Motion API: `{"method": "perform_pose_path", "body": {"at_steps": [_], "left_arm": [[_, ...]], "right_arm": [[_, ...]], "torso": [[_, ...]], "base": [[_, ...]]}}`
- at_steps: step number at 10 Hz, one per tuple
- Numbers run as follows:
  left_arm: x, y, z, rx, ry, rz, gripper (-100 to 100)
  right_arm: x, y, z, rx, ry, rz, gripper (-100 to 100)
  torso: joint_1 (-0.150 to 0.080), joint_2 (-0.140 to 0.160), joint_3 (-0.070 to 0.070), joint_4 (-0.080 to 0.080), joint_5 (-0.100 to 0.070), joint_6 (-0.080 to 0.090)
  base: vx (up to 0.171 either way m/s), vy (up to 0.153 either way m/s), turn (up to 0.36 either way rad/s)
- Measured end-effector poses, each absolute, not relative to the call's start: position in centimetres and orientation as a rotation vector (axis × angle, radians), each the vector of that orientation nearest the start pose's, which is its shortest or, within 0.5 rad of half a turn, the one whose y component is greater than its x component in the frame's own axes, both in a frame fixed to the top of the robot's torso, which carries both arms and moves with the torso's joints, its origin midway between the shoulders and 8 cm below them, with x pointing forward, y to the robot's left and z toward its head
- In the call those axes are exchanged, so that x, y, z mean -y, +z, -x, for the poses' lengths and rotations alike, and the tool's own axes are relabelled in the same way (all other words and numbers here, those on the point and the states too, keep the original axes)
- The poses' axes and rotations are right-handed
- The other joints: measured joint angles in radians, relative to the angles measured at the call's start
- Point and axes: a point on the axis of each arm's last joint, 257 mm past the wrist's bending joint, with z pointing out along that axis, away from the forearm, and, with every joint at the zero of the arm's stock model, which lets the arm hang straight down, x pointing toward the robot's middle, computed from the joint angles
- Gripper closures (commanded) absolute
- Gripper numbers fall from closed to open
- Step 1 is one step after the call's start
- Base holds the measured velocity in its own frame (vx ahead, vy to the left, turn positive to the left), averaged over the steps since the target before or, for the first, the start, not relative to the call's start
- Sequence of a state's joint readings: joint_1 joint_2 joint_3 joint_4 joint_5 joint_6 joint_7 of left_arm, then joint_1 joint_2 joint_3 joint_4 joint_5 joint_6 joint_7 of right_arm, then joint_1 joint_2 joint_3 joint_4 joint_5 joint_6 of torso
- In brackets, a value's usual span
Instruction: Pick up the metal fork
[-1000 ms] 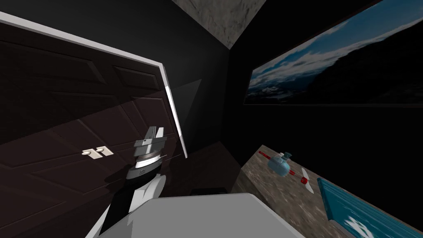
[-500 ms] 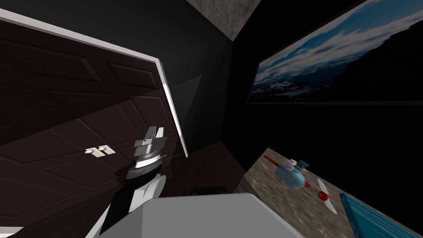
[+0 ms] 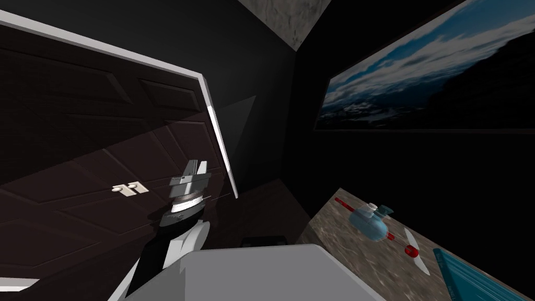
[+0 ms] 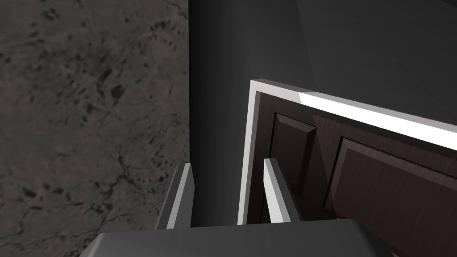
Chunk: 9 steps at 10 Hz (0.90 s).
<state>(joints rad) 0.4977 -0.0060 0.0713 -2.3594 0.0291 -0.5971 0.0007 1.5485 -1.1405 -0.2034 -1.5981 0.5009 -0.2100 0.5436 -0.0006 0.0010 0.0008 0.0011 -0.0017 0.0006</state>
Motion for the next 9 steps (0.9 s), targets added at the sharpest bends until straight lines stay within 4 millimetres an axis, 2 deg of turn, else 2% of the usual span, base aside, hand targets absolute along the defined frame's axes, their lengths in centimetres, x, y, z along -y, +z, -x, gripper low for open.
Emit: {"method": "perform_pose_path", "body": {"at_steps": [2,3,4,8,9], "left_arm": [[-29.6,7.7,-30.3,-0.466,-1.287,0.52,0],[-29.6,7.7,-30.3,-0.466,-1.287,0.52,0],[-29.6,7.7,-30.3,-0.466,-1.287,0.52,0],[-29.6,7.7,-30.3,-0.466,-1.287,0.52,0],[-29.6,7.7,-30.3,-0.466,-1.287,0.52,0]], "right_arm": [[62.2,-34.2,10.1,-2.871,-0.439,0.481,100],[62.2,-34.2,10.1,-2.872,-0.439,0.482,0],[62.2,-34.2,10.1,-2.872,-0.439,0.482,100],[62.5,-32.5,9.6,-2.87,-0.442,0.502,100],[62.5,-32.4,9.5,-2.87,-0.442,0.502,0]], "torso": [[0.0,0.0,0.0,0.0,0.0,0.0],[0.0,0.0,0.0,0.0,0.0,0.0],[0.0,0.0,0.0,0.0,0.0,0.0],[0.003,0.0,0.0,0.0,0.001,0.001],[0.002,0.0,0.0,0.0,0.001,0.0]], "base": [[0.0,0.0,0.0],[0.0,0.0,0.0],[0.001,0.013,-0.068],[0.001,0.02,-0.04],[0.0,0.0,0.0]]}}
